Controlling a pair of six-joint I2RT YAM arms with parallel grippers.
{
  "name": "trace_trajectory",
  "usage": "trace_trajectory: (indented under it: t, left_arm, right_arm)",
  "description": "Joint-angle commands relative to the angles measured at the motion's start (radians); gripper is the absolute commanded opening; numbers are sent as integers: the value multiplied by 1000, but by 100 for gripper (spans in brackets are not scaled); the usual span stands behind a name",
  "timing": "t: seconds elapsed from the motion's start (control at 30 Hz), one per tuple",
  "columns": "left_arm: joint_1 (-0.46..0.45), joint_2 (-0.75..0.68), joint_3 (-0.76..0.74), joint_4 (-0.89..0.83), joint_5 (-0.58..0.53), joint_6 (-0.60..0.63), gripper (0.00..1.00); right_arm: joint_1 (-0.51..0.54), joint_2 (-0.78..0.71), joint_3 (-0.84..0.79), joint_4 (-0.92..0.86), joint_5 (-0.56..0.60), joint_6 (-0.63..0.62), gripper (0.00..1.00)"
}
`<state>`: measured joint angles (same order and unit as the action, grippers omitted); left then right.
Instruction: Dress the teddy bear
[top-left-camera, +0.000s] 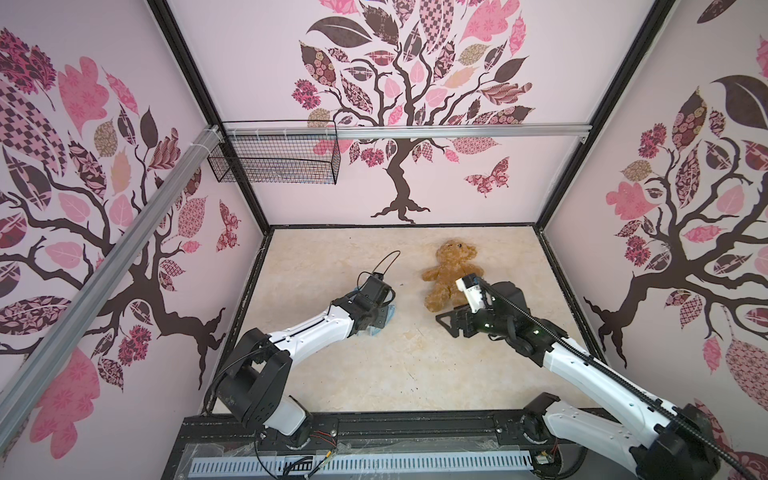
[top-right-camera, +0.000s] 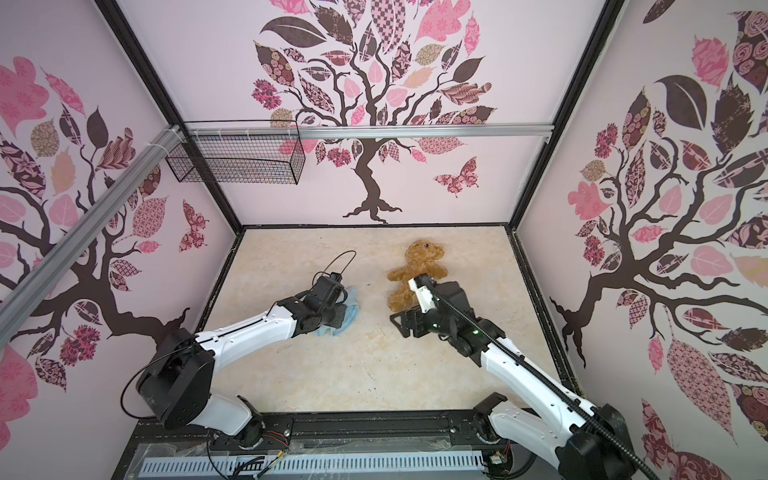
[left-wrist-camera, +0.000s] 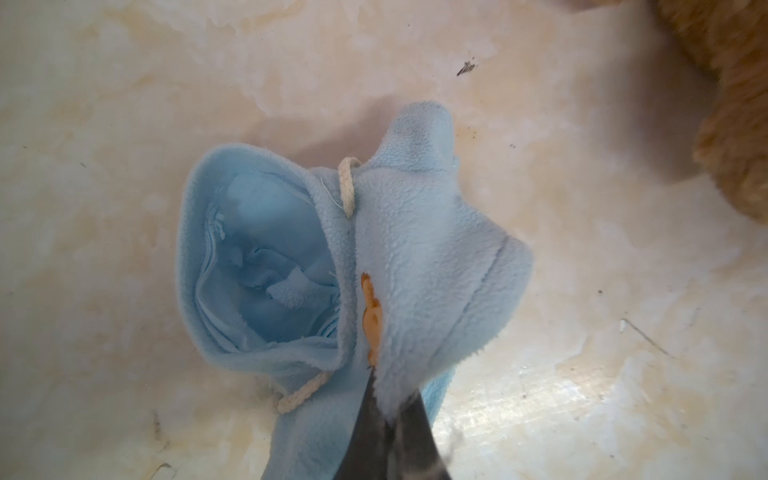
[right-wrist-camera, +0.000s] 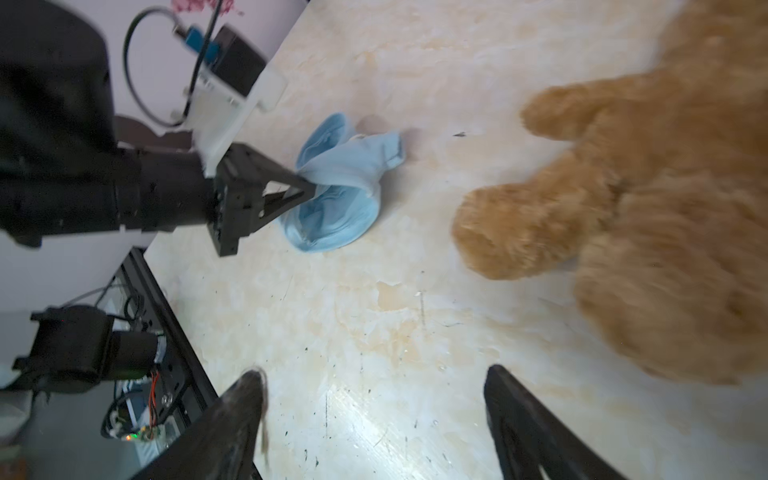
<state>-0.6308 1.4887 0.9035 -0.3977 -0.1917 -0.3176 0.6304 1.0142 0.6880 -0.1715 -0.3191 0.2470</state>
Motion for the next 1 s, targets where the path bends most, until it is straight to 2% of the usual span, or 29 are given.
trace_trajectory:
  t: [0.0,0.1,0.27,0.37,0.5,0.7,0.8,0.9,0.97]
  left_arm:
    - [47,-56,-66,70,165,-67,0]
    - [76,-104,-100,90,215,-96,0]
    - [83,-137,-121,91,247,-120,0]
    - [82,-146,-122,91,267,-129,0]
    - [83,-156,-126,90,282,-128,0]
    - [85,-163,-137,92,293,-124,0]
    - [84,-161,-138,84,271,-124,0]
    - [84,-155,-137,79,203,-143,0]
    - [84,-144,-131,73,159,-155,0]
  right_arm:
    - [134,82,33,98,95,-38,86]
    - [169,212,12,282,67,13,85]
    - [171,445,17,539,125,53,84]
    - [172,578,64,603,131,62,83]
    - [172,734,123,671,194,68,78]
    - [169,894,251,695,184,70,53]
    - [165,898,271,665,209,81,35]
    - [161,883,275,585,260,118,18]
    - [155,877,285,516,275,140,13]
